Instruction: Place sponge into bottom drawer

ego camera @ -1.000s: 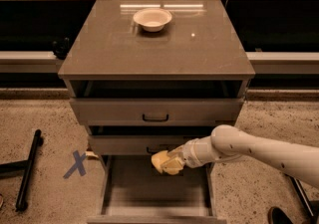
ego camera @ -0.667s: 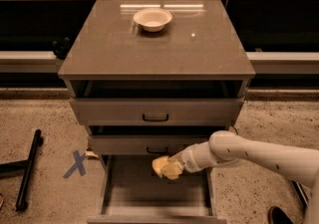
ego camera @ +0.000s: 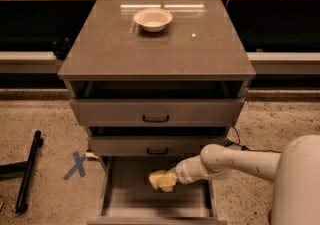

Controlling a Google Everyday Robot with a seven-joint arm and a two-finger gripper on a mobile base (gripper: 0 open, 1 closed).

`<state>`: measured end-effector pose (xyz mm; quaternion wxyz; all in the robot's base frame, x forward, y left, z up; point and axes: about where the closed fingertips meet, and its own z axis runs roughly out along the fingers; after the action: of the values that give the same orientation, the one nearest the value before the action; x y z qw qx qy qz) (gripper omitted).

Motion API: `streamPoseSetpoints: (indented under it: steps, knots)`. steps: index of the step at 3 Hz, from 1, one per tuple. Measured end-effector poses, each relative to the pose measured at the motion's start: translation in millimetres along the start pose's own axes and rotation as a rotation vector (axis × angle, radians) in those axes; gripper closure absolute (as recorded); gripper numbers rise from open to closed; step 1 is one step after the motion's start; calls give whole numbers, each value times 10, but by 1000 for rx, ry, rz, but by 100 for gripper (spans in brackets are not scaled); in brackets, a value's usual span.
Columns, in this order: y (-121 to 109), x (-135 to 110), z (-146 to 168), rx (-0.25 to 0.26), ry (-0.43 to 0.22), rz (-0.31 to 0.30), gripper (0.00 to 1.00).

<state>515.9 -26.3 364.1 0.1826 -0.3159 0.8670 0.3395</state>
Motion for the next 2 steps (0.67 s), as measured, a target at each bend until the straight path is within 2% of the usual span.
streamPoseSetpoints:
  steps: [1, 2]
  knots:
    - [-139, 67, 315, 24, -16, 43, 100]
    - [-326, 88, 689, 53, -40, 95, 82]
